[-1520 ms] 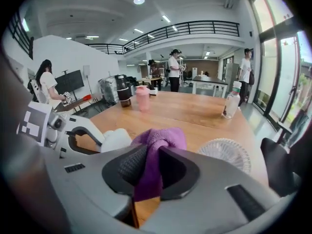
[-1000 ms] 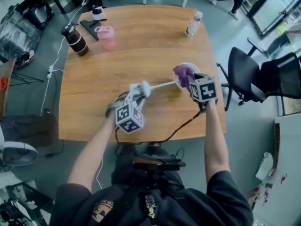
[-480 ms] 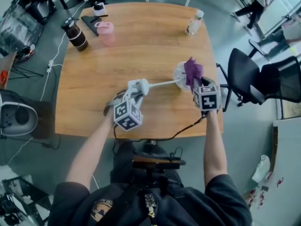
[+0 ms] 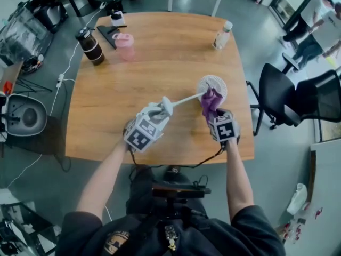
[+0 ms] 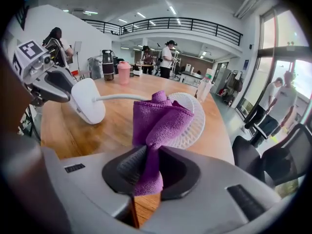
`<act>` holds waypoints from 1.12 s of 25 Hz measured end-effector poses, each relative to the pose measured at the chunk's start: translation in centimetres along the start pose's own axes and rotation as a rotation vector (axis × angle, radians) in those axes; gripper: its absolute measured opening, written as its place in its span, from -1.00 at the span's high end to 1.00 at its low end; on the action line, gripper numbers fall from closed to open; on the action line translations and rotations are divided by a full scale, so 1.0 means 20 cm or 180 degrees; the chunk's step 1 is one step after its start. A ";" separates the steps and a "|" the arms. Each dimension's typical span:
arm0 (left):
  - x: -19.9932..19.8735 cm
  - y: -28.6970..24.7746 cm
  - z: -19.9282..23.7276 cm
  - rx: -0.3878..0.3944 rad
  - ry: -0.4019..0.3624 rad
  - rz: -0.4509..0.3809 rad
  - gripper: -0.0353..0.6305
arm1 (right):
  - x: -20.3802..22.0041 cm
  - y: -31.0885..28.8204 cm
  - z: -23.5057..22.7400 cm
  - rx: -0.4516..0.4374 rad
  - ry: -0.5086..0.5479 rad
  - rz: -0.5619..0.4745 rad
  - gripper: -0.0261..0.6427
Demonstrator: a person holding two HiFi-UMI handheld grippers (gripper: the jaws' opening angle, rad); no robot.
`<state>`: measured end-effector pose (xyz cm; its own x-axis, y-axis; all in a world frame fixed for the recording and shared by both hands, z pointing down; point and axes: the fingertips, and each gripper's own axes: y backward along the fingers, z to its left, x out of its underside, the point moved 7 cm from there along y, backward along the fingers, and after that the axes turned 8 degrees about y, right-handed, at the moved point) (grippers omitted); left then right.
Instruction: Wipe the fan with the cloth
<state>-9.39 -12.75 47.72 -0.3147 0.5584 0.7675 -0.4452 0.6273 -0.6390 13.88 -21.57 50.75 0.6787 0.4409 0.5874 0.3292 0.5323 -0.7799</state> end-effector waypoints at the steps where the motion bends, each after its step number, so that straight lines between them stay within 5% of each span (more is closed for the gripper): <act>1: -0.02 0.01 0.00 0.0019 0.0074 -0.0066 0.53 | 0.01 -0.01 0.01 -0.0019 0.0003 0.0031 0.69; 10: -0.21 -0.07 0.23 -0.0504 0.0247 -0.0250 0.41 | 0.04 0.00 0.13 -0.0141 0.0060 0.0117 0.69; 21: -0.16 -0.09 0.03 -0.0099 -0.0342 -0.0131 0.41 | -0.34 0.21 0.02 0.0014 0.0067 -0.0579 0.69; 28: -0.17 -0.12 -0.10 0.0082 -0.0216 -0.0196 0.41 | -0.30 0.05 0.21 -0.0428 0.0055 -0.0384 0.69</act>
<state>-5.60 -15.03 46.52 -0.3418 0.4806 0.8076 -0.4866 0.6446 -0.5896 7.47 -20.61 47.37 0.6397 0.3665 0.6756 0.4929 0.4788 -0.7264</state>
